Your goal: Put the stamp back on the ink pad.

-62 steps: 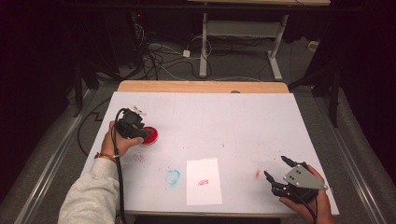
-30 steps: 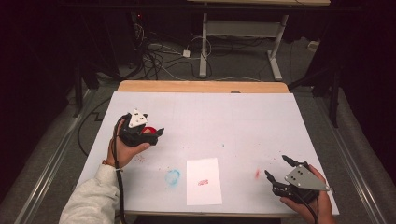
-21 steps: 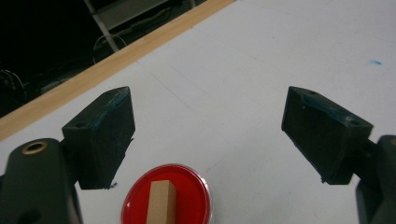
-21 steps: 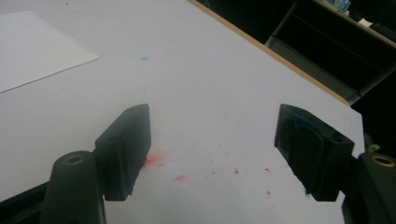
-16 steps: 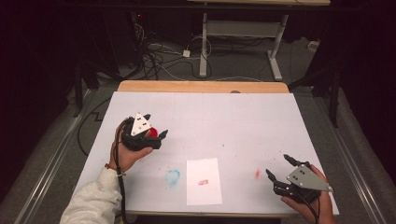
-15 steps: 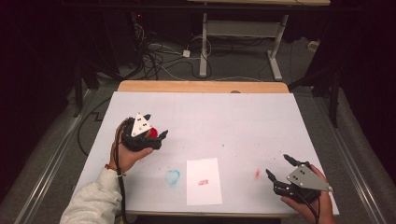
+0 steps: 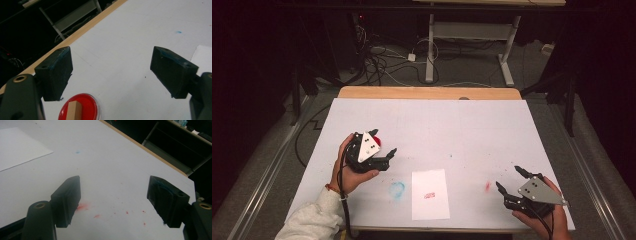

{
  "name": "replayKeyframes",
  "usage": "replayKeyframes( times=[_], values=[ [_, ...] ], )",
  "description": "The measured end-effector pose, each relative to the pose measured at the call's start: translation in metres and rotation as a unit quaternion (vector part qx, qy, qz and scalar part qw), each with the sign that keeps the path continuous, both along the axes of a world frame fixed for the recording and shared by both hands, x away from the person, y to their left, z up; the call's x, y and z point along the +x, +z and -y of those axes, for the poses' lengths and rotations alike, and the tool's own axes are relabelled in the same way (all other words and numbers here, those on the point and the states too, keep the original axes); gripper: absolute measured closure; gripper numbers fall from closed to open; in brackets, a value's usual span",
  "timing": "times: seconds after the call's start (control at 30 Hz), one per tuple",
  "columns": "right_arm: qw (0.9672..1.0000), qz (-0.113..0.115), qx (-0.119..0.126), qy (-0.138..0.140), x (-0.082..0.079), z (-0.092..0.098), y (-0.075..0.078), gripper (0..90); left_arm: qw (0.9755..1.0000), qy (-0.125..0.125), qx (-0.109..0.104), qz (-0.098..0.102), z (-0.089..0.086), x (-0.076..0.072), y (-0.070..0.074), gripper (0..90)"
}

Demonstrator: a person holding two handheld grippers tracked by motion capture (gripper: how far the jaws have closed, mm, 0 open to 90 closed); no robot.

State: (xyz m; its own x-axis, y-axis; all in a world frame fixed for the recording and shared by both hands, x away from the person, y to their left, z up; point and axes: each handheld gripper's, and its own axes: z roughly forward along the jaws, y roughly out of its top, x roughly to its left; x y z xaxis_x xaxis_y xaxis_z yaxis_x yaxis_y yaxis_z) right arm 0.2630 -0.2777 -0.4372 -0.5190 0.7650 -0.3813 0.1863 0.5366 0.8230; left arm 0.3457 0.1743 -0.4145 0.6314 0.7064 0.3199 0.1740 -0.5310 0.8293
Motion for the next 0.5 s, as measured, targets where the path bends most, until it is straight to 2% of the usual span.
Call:
replayKeyframes(
  times=[0.27, 0.5],
  values=[
    [1.0, 0.001, 0.0, 0.0, 0.0, 0.0, 0.0, 27.6, 0.9998, -0.015, 0.003, 0.011, 0.002, -0.013, -0.004, 17.5],
    [1.0, 0.002, -0.001, 0.0, 0.0, -0.001, 0.0, 27.5, 0.9997, -0.021, 0.003, 0.01, -0.002, -0.023, -0.009, 17.4]
  ],
)
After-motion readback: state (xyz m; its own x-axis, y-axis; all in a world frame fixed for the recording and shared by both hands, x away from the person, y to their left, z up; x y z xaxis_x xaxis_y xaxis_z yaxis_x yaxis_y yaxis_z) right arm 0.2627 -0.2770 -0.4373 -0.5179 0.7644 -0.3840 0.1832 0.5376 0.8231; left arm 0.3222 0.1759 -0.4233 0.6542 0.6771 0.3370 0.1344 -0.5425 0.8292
